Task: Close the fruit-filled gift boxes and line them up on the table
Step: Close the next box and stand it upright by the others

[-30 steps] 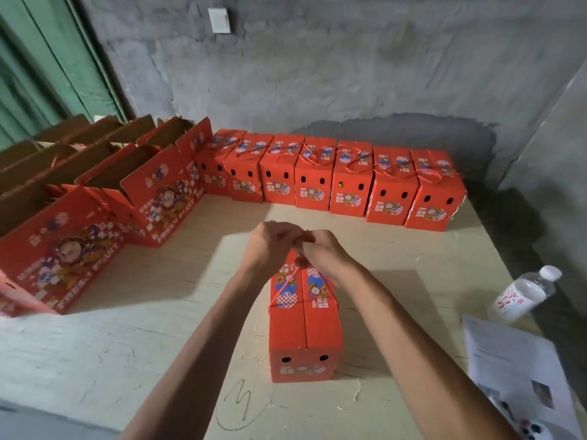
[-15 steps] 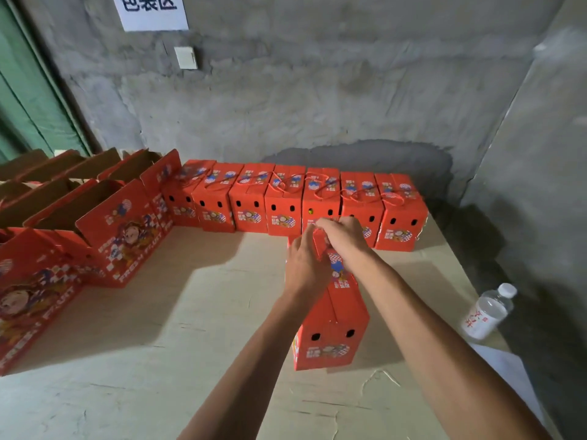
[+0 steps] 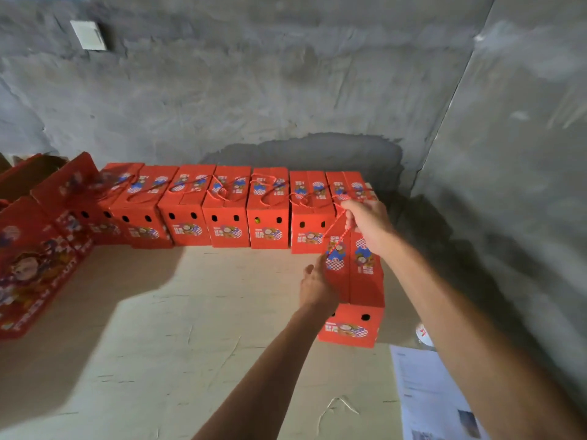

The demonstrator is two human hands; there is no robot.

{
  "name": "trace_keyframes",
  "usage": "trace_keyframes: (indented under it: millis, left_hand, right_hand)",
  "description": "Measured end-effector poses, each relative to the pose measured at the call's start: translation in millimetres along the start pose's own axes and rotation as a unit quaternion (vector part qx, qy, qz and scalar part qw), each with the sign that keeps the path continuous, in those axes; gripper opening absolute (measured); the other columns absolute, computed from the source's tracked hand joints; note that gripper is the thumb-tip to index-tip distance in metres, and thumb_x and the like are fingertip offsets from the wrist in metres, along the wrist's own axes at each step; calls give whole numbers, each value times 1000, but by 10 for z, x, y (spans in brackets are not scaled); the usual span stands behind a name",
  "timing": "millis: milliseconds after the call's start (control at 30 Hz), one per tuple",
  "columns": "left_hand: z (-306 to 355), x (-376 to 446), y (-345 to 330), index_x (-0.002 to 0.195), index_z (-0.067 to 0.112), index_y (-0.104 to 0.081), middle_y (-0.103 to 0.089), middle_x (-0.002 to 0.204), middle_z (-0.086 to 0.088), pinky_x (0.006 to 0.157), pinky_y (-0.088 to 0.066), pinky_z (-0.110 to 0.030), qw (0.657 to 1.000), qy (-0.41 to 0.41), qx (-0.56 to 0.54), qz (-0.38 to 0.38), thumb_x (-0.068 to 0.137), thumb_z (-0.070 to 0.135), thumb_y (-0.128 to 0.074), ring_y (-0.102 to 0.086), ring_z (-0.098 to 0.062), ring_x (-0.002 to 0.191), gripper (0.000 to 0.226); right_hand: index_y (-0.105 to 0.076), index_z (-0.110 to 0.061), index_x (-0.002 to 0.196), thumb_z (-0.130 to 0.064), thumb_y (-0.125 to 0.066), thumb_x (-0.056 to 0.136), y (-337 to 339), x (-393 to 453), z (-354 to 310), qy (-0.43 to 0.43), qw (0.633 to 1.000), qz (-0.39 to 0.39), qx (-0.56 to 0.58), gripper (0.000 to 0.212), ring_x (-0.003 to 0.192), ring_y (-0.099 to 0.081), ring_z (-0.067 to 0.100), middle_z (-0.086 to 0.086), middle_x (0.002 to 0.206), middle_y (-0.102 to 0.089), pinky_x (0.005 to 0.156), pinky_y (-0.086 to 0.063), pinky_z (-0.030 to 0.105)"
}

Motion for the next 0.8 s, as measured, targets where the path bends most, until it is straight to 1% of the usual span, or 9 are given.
trace_keyframes:
  millis: [100,233,300,400,500,567,700,733,800]
  left_hand:
    - [122,242,-188,154,27,-36,-53,136,-13,95,-56,-51,999,19,-28,-7,89,0,-42,-58,-38,119,71]
    - [178,558,-417,140,20,-52,-66,126,-9,92,-58,-51,997,41,-64,-4,95,6,-40,-66,-32,109,49]
    - [177,694,-530,139,23,-55,-69,123,-6,89,-60,-48,995,54,-82,-4,99,12,-42,-69,-29,104,44]
    - [158,777,-736,141,28,-55,-70,124,-2,78,-63,-40,987,75,-139,-5,103,19,-45,-71,-22,87,41]
    - [192,823,-932,137,22,-57,-70,123,-5,90,-59,-44,976,90,-196,18,97,8,-43,-70,-29,102,45]
    - [229,827,-1025,131,16,-60,-71,117,-4,93,-55,-34,969,92,-227,33,86,6,-41,-68,-27,106,50]
    - [227,791,-1087,125,14,-62,-69,108,-2,72,-46,-10,962,83,-248,81,86,-7,-38,-63,-21,96,50]
    - [226,784,-1079,125,14,-61,-69,108,0,71,-45,-9,958,83,-260,91,87,-9,-37,-63,-19,95,50]
    - [206,766,-1070,126,15,-61,-69,112,-1,80,-49,-21,954,92,-266,103,91,-8,-37,-64,-20,99,48]
  right_hand:
    - [-65,-17,60,-30,-69,79,170,306,127,-19,1000,5,9,23,62,-58,21,3,60,-63,69,-48,39]
    - [-66,-17,60,-36,-68,72,307,644,255,-27,999,15,12,22,54,-60,12,0,58,-65,67,-50,35]
    - [-67,-16,63,-33,-68,72,350,805,335,-33,999,23,26,19,53,-60,11,0,58,-65,66,-50,33]
    - [-67,-15,69,-24,-69,80,415,986,504,-50,997,33,51,15,53,-59,9,-4,57,-63,62,-50,26]
    - [-66,-15,76,-23,-69,85,473,1092,641,-61,994,34,81,13,49,-55,6,-8,54,-59,53,-46,19]
    - [-66,-16,77,-28,-70,84,472,1122,661,-58,995,22,77,14,50,-54,6,-9,55,-58,51,-45,17]
    - [-59,-21,68,-30,-67,85,374,1106,649,-38,998,-12,57,21,53,-51,9,-10,54,-54,52,-42,19]
    - [-59,-21,68,-28,-67,86,334,1105,634,-33,998,-19,53,21,52,-51,8,-10,54,-54,52,-44,18]
    - [-60,-20,70,-25,-67,89,260,1111,601,-23,999,-27,41,21,51,-52,6,-11,54,-55,56,-48,18]
Point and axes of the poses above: each hand's wrist, its own x-axis towards the middle knuckle, its own y-axis out of the back of the hand, z = x × y, the point moved 2 cm from there along x, towards the middle knuckle
